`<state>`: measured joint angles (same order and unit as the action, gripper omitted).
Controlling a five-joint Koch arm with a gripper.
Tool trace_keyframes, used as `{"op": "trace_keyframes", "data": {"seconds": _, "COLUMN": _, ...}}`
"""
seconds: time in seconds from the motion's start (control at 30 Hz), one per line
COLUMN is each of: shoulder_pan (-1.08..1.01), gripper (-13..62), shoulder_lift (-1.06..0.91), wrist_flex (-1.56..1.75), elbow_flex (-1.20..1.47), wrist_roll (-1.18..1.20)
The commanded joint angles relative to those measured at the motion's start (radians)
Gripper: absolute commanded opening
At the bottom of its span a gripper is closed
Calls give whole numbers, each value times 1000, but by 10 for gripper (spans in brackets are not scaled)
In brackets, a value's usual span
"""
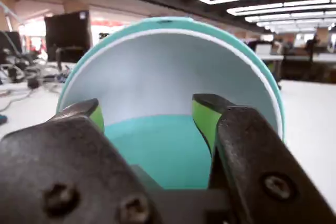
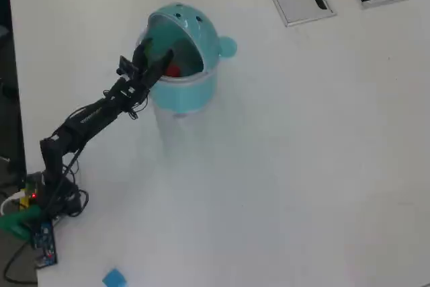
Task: Grasp RGB lego blocks and put them in the bin one by one.
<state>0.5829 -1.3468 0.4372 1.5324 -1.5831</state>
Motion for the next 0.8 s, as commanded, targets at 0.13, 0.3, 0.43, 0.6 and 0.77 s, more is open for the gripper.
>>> {"op": "trace_keyframes", "data": {"seconds": 0.13, "shoulder_pan": -12, "gripper": 315, "shoulder_lift": -103, "wrist_flex": 63, "elbow_flex": 32, "wrist_roll": -38}}
{"op": "trace_keyframes", "data": {"seconds": 0.3, "shoulder_pan": -23, "gripper": 315, "shoulder_lift": -183, "wrist_flex": 74, "elbow_flex": 138, "wrist_roll": -34}}
{"op": "trace_keyframes", "data": {"seconds": 0.43, "shoulder_pan": -35, "gripper": 315, "shoulder_lift": -275, "wrist_flex": 91, "elbow_flex": 261, "wrist_roll": -37}}
{"op": "trace_keyframes", "data": {"seconds": 0.6, "shoulder_pan": -54, "gripper": 315, "shoulder_lift": -394, "wrist_flex": 114, "elbow_flex": 391, "wrist_roll": -103}}
{"op": "trace_keyframes", "data": {"seconds": 0.77, "shoulder_pan": -67, "gripper": 316, "shoulder_lift": -491, "wrist_flex": 112, "elbow_flex": 474, "wrist_roll": -101}}
